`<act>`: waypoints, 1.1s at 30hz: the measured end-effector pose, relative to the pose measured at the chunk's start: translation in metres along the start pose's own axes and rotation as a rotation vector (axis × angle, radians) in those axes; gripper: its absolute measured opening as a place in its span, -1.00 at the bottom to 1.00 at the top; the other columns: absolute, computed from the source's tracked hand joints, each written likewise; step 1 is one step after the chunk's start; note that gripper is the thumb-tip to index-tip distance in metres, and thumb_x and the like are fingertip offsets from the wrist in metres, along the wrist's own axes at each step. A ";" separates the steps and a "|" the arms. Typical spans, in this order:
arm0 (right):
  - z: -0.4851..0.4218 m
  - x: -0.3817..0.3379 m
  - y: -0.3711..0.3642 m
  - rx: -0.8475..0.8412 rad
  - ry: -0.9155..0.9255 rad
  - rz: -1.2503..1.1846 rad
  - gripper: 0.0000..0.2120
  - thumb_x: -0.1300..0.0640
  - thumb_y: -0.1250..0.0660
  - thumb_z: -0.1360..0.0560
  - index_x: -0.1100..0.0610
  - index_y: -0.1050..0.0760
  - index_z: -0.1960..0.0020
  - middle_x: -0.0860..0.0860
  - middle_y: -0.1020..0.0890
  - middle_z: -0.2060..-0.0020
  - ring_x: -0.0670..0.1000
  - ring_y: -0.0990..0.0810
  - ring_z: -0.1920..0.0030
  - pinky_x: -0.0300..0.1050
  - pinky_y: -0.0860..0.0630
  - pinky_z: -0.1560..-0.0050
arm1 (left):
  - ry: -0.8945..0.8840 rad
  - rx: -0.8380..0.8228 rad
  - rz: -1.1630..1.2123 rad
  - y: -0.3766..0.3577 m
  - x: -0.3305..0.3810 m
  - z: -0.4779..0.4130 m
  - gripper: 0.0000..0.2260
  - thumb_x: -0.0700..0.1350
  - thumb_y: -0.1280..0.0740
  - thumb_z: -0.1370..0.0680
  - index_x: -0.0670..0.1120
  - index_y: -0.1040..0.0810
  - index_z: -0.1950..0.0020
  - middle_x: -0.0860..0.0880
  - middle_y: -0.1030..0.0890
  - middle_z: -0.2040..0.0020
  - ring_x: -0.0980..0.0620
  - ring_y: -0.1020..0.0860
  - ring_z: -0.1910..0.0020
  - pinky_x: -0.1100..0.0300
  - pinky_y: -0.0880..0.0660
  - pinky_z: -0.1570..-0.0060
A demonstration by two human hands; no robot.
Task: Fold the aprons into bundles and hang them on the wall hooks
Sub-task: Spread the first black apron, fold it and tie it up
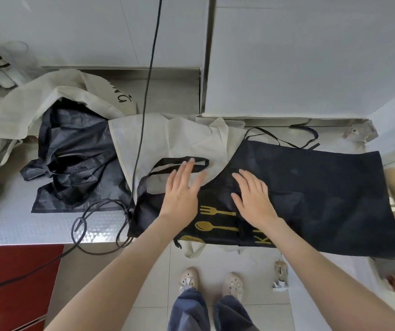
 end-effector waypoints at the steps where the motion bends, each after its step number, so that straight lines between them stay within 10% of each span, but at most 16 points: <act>1: 0.007 0.012 -0.005 -0.045 -0.009 0.035 -0.52 -0.01 -0.12 -0.63 0.08 -0.20 -0.51 0.08 -0.28 -0.48 0.10 -0.23 -0.49 0.05 -0.11 -0.45 | -0.133 -0.106 -0.035 -0.012 0.016 -0.002 -0.42 -0.20 -0.29 -0.53 -0.01 -0.19 -0.52 -0.24 -0.12 -0.54 -0.25 -0.09 -0.52 -0.14 -0.02 -0.44; 6: 0.030 0.071 -0.019 -0.138 -0.099 0.136 -0.27 -0.26 0.48 -0.51 0.02 0.04 -0.57 0.02 -0.12 -0.54 0.07 -0.04 -0.55 0.00 0.13 -0.45 | -0.212 -0.463 -0.178 -0.071 0.021 0.004 -0.48 0.17 0.17 -0.64 0.06 0.14 -0.57 -0.10 0.16 -0.58 -0.12 0.14 -0.55 -0.11 0.10 -0.48; 10: 0.048 0.126 -0.015 -0.127 -0.269 0.158 -0.37 -0.23 0.33 -0.57 0.00 0.16 -0.57 -0.02 0.00 -0.56 0.03 0.06 -0.56 0.04 0.18 -0.48 | -0.135 -0.418 -0.180 -0.068 0.024 -0.002 -0.46 0.15 0.07 -0.60 -0.07 -0.32 -0.48 -0.14 -0.29 -0.50 -0.15 -0.30 -0.45 -0.15 -0.28 -0.36; 17: 0.099 0.217 0.002 -0.076 -0.609 -0.015 -0.45 -0.09 0.05 -0.65 0.03 0.09 -0.57 -0.01 -0.04 -0.56 0.01 0.03 -0.55 0.13 0.06 -0.49 | 0.145 -0.325 -0.276 -0.039 0.075 -0.042 -0.60 0.08 -0.02 -0.64 -0.13 -0.33 -0.36 -0.14 -0.35 -0.36 -0.12 -0.33 -0.34 -0.01 -0.23 -0.41; 22: 0.152 0.272 0.034 0.257 -0.978 -0.161 -0.39 0.02 -0.29 -0.55 0.17 -0.16 -0.51 0.16 -0.33 -0.42 0.19 -0.28 -0.43 0.20 -0.15 -0.39 | -0.145 -0.266 0.088 -0.045 0.165 -0.066 -0.51 0.09 -0.10 -0.63 -0.11 -0.21 -0.50 -0.11 -0.14 -0.54 -0.09 -0.14 -0.51 0.04 -0.07 -0.48; 26: 0.192 0.291 0.033 0.367 -1.350 -0.343 -0.32 -0.04 -0.37 -0.50 0.31 -0.19 -0.41 0.27 -0.34 -0.35 0.29 -0.27 -0.37 0.24 -0.21 -0.34 | -0.334 -0.453 0.111 -0.070 0.216 -0.060 -0.30 0.34 0.22 -0.51 0.05 0.09 -0.58 -0.04 0.11 -0.59 -0.03 0.13 -0.56 0.04 0.16 -0.49; 30: 0.219 0.288 0.016 0.463 -1.744 -1.064 -0.23 -0.16 -0.37 -0.48 0.26 -0.14 -0.46 0.23 -0.32 -0.41 0.27 -0.33 -0.38 0.22 -0.31 -0.37 | -0.220 -0.565 0.047 -0.096 0.232 -0.059 -0.26 0.41 0.27 -0.44 0.11 0.25 -0.55 -0.04 0.28 -0.56 -0.03 0.28 -0.53 -0.02 0.25 -0.47; 33: 0.208 0.265 0.012 0.396 -1.569 -1.824 -0.45 -0.09 -0.24 -0.59 0.21 -0.23 -0.44 0.21 -0.42 -0.35 0.25 -0.44 -0.30 0.13 -0.42 -0.31 | -0.191 -0.592 0.023 -0.102 0.233 -0.060 -0.35 0.34 0.15 -0.57 0.10 0.30 -0.54 -0.01 0.33 -0.55 -0.01 0.31 -0.52 -0.01 0.28 -0.47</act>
Point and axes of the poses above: each hand's wrist, its own z-axis away from the middle knuckle, its own y-axis out of the back of the hand, x = y × z, the point moved 4 cm from there along -z, towards the middle knuckle
